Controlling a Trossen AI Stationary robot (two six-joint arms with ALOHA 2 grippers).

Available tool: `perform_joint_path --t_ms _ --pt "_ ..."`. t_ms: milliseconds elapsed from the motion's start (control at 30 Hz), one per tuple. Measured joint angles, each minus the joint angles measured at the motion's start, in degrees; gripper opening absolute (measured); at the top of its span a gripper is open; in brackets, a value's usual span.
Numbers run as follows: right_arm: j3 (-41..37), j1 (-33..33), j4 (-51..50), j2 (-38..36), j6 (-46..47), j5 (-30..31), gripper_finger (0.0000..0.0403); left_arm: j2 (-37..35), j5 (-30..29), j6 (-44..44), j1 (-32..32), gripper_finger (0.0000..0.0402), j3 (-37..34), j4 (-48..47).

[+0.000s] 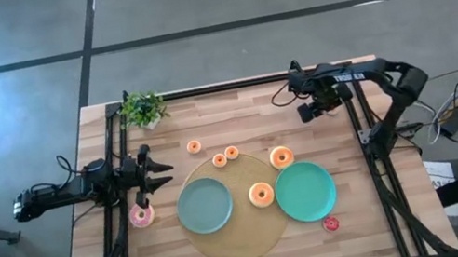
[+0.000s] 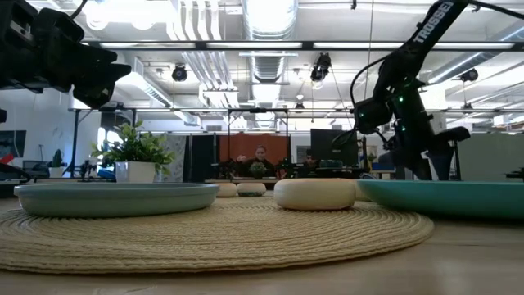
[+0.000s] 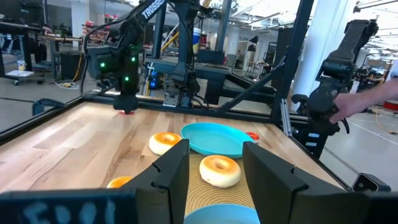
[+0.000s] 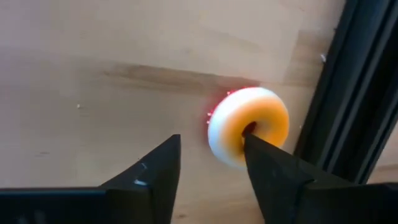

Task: Pick & Place donuts
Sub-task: Put the small red donut on the blue plate

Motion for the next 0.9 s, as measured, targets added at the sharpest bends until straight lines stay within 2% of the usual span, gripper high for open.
perform_joint_path --t_ms 300,433,600,800,900 --pt "-0.1 0.0 0.03 2.05 -2.26 2.04 0.0067 0.0 0.0 -0.01 0.0 0.0124 -0.01 0.0" --pt "-0.15 0.02 0.35 1.41 -2.45 0.83 0.0031 0.0 0.0 -0.02 0.0 0.0124 -0.01 -0.02" --pt "-0.25 0.99 3.99 -5.7 -0.8 -6.28 0.0011 0.0 -0.02 -0.01 0.0 0.0124 -0.01 -0.01" --pt "-1.97 2.89 17.71 -20.69 11.57 -24.13 0.0009 -0.01 -0.01 -0.01 0.0 0.0124 -0.01 0.0" --pt "-4.97 5.47 23.28 -28.58 18.86 -30.21 0.0009 0.0 0.0 -0.01 0.0 0.0124 -0.01 -0.01"
